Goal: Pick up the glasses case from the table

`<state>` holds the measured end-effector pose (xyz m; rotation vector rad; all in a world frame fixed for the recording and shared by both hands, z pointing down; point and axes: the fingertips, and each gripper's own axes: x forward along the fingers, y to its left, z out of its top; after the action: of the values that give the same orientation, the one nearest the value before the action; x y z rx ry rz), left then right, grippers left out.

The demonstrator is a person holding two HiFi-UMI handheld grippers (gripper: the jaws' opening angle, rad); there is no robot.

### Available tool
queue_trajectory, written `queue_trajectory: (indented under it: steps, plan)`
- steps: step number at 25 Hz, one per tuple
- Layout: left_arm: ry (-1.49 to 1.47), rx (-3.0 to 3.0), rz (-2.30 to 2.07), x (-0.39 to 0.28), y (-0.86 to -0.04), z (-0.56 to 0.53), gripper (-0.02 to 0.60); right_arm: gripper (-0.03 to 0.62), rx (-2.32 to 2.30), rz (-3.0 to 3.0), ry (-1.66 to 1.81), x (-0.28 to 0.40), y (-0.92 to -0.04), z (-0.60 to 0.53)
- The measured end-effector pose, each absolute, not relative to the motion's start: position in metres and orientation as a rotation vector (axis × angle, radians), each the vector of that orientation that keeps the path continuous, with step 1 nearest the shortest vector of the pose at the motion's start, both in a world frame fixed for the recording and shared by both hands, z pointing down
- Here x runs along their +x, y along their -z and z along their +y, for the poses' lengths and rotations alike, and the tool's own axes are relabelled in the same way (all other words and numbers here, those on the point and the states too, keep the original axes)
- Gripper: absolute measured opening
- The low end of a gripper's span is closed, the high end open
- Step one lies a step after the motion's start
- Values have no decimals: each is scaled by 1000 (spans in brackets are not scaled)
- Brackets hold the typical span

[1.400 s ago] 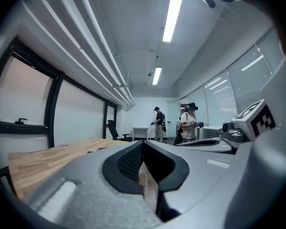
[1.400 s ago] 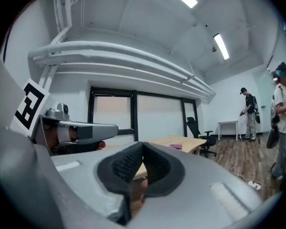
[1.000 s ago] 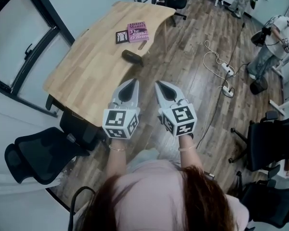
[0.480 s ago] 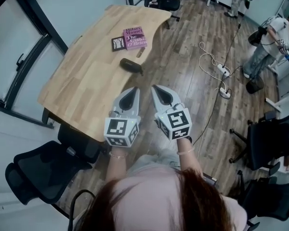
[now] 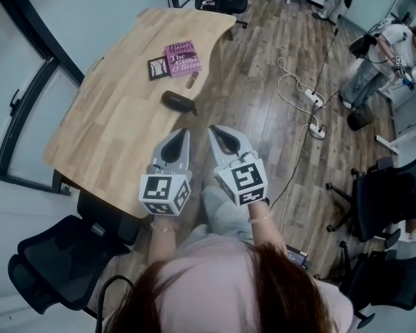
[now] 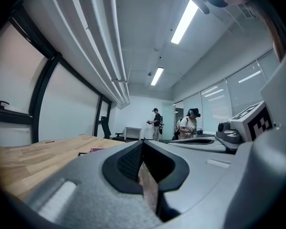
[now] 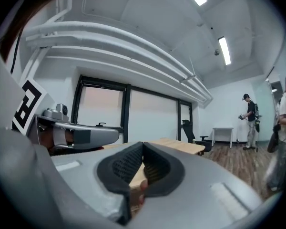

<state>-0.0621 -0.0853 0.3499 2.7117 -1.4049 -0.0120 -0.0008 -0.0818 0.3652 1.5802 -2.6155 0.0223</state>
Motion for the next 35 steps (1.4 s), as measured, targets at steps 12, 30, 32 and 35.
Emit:
queue_trajectory:
  steps: [12, 30, 32, 35]
  plan:
    - [-20, 2728, -1384, -54, -357, -155, 8, 3, 1545, -2622, -52, 0, -383, -153]
    - [-74, 2650, -1428, -85, -380, -254, 8, 31, 1381, -2592, -91, -21, -425, -256]
    - [-78, 2643, -1432, -87, -384, -265, 8, 37, 1358, -2592, -94, -27, -430, -266]
    - [-70, 2626, -1433, -92, -387, -279, 8, 46, 1327, -2593, -105, -36, -437, -280]
